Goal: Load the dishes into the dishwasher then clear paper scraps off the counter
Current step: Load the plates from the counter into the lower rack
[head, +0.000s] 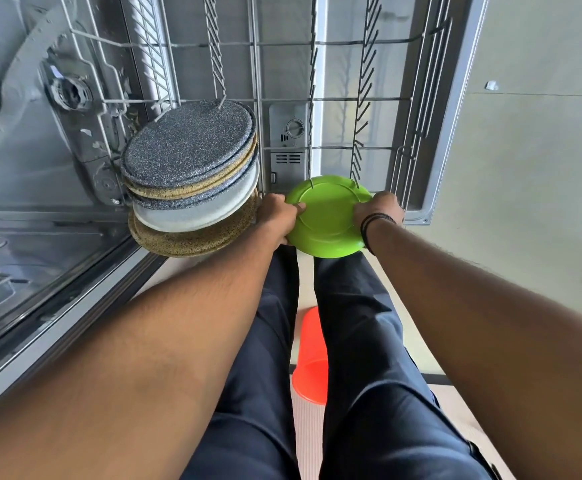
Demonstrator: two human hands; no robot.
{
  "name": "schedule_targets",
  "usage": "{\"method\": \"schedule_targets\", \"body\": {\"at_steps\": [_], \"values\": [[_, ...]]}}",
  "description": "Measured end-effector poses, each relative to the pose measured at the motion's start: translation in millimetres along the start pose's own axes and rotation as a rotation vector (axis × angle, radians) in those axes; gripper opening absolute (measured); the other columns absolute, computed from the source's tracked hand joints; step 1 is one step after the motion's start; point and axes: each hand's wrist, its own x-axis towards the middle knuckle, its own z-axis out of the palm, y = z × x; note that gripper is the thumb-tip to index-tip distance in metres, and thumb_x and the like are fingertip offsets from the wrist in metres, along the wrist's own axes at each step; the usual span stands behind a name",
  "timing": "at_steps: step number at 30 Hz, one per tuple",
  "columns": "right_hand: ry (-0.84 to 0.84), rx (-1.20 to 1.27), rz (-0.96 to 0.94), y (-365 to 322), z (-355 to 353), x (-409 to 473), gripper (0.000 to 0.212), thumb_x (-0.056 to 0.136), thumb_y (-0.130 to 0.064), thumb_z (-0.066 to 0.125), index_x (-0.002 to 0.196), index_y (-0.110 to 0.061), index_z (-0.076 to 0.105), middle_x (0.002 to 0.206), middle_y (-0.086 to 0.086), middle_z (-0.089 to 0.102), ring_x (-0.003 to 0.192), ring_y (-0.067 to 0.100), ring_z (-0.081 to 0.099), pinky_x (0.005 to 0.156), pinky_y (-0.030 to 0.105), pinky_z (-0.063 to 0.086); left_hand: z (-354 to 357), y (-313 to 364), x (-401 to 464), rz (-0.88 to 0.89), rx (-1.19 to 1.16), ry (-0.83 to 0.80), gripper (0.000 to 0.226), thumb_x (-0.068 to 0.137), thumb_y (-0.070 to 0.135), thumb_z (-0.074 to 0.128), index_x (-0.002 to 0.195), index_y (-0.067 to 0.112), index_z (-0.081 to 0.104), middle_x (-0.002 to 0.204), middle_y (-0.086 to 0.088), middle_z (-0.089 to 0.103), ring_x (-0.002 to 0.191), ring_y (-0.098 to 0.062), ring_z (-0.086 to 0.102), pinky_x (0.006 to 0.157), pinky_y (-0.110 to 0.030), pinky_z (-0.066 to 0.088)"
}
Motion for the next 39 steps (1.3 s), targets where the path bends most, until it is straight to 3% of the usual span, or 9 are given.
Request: {"method": "schedule_targets", "body": {"at_steps": [4,7,12,16,18,22,30,36,39], "values": [[-0.033,0.05,0.027,0.9,-8.7,-4.5,0.034,0.084,-0.014,0.063,0.118,-0.011,0.063,0.122,0.014,0.065,0.114,0.036,0.062,0.095,0.047,0.054,-3.9,4.4,-13.7,-0.028,-0.093,-0.039,0.041,0.088,0.026,0.076,0.124,0.009,0.063,0.121,-0.017,0.066,0.105,-0.041,0.065,0.059,-0.067,0.057],[-0.07,0.063,0.068,4.9,-18.0,-11.3,0.038,0.081,-0.015,0.07,0.118,-0.012,0.061,0.124,0.014,0.064,0.112,0.039,0.062,0.09,0.056,0.055,-6.8,7.2,-44.7,-0.059,-0.16,-0.067,0.046,0.093,0.018,0.073,0.133,0.003,0.057,0.124,-0.016,0.064,0.105,-0.037,0.064,0.06,-0.052,0.06],[-0.117,0.07,0.135,6.8,-47.2,-41.8,0.047,0.083,-0.014,0.078,0.124,-0.01,0.055,0.117,0.014,0.06,0.109,0.043,0.061,0.06,0.062,0.057,-14.5,3.7,-82.4,-0.062,-0.183,-0.097,0.048,0.095,0.016,0.07,0.137,0.001,0.053,0.131,-0.019,0.062,0.111,-0.038,0.064,0.059,-0.047,0.058],[-0.118,0.109,0.15,5.5,-53.6,-50.1,0.046,0.083,-0.017,0.078,0.123,-0.01,0.057,0.121,0.017,0.06,0.104,0.046,0.062,0.052,0.067,0.054,-19.9,14.6,-91.8,-0.004,-0.171,-0.093,0.04,0.094,0.014,0.071,0.13,0.001,0.058,0.119,-0.014,0.065,0.096,-0.03,0.062,0.071,-0.05,0.059],[-0.105,0.121,0.143,3.4,-51.4,-46.7,0.045,0.083,-0.017,0.077,0.123,-0.011,0.057,0.119,0.015,0.06,0.105,0.045,0.062,0.055,0.068,0.054,-20.6,19.2,-89.5,0.015,-0.152,-0.069,0.04,0.093,0.017,0.073,0.127,0.003,0.059,0.121,-0.013,0.066,0.098,-0.032,0.064,0.073,-0.054,0.061],[-0.073,0.121,0.106,-0.7,-48.9,-41.0,0.046,0.082,-0.017,0.074,0.123,-0.009,0.056,0.127,0.013,0.06,0.113,0.04,0.061,0.083,0.06,0.056,-18.3,23.1,-82.8,0.024,-0.154,-0.038,0.047,0.09,0.019,0.077,0.129,0.003,0.057,0.12,-0.014,0.066,0.097,-0.034,0.065,0.07,-0.055,0.061],[-0.034,0.177,0.073,-8.3,-29.3,-14.6,0.034,0.081,-0.012,0.074,0.112,-0.008,0.061,0.117,0.011,0.062,0.107,0.036,0.062,0.085,0.056,0.057,-13.4,26.7,-49.8,-0.001,-0.174,-0.025,0.044,0.091,0.018,0.075,0.127,0.001,0.057,0.118,-0.017,0.065,0.101,-0.037,0.066,0.073,-0.062,0.059],[0.016,0.15,0.043,-19.0,-21.5,-5.5,0.042,0.084,-0.021,0.075,0.121,-0.008,0.061,0.126,0.013,0.064,0.117,0.033,0.061,0.099,0.045,0.052,-6.7,18.7,-4.5,-0.03,-0.151,0.002,0.046,0.084,0.025,0.079,0.121,0.007,0.059,0.122,-0.018,0.064,0.102,-0.041,0.065,0.056,-0.064,0.058],[0.054,0.169,0.053,-23.3,-17.2,-0.7,0.037,0.085,-0.02,0.074,0.119,-0.01,0.064,0.125,0.013,0.065,0.116,0.032,0.062,0.098,0.043,0.053,-6.9,29.7,-13.0,-0.025,-0.164,0.022,0.042,0.088,0.022,0.078,0.121,0.006,0.059,0.121,-0.018,0.064,0.102,-0.04,0.065,0.049,-0.051,0.058]]}}
